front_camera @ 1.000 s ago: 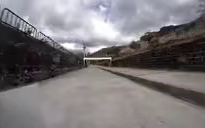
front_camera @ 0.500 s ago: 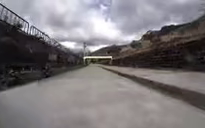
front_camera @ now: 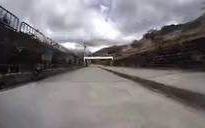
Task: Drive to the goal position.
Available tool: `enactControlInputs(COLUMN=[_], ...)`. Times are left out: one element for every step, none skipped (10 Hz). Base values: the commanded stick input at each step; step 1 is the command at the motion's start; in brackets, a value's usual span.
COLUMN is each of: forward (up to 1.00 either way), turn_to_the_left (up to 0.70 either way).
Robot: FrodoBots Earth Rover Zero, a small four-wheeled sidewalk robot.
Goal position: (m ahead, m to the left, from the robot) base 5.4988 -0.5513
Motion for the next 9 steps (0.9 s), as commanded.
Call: enactControlInputs(forward=[1.0,1.0,1.0,1.0,1.0,1.0,1.0,1.0,1.0], turn_to_the_left=[0.0,0.0,0.0,0.0,0.0,0.0,0.0,0.0,0.0])
